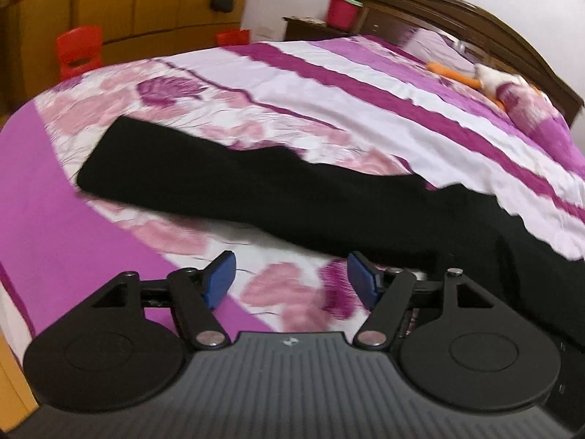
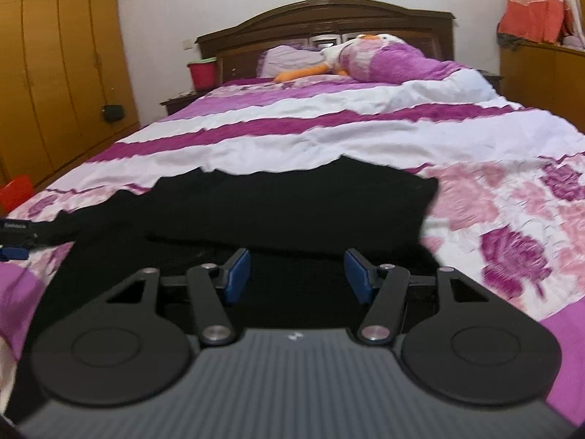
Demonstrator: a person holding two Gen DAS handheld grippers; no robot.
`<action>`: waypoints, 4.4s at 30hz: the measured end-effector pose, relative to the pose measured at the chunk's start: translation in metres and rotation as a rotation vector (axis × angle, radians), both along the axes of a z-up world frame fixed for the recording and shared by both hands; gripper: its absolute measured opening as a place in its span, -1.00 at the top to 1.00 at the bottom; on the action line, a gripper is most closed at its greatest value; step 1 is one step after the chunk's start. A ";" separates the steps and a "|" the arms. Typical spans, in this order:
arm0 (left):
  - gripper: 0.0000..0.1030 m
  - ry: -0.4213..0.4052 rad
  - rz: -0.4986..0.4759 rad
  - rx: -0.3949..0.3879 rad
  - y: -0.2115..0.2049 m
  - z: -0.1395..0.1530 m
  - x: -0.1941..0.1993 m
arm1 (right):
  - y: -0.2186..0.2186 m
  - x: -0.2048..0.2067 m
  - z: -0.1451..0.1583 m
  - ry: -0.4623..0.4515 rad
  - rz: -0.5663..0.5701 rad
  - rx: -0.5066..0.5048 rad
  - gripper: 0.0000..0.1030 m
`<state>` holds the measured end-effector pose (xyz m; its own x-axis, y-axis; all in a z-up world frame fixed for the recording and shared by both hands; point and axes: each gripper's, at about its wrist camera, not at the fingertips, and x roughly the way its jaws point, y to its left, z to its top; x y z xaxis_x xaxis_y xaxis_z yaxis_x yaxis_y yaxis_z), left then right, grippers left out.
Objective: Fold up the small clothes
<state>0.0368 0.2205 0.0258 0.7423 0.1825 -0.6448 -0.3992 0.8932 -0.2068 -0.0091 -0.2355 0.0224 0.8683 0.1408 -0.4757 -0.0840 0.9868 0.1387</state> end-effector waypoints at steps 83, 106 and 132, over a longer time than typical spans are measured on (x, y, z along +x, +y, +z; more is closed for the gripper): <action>0.12 -0.072 0.191 -0.121 0.040 -0.015 0.108 | -0.007 -0.033 -0.040 0.005 -0.066 0.098 -0.52; 0.77 -0.382 -0.534 -0.070 -0.162 0.083 0.067 | -0.019 -0.035 -0.039 -0.034 -0.081 0.153 -0.51; -0.36 -0.024 -0.371 0.021 -0.136 0.010 0.020 | 0.015 -0.015 -0.019 -0.052 0.048 0.118 -0.51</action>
<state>0.0570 0.0843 0.0360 0.7754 -0.0895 -0.6251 -0.0422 0.9804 -0.1927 -0.0245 -0.2207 0.0030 0.8822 0.2355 -0.4078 -0.1412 0.9584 0.2479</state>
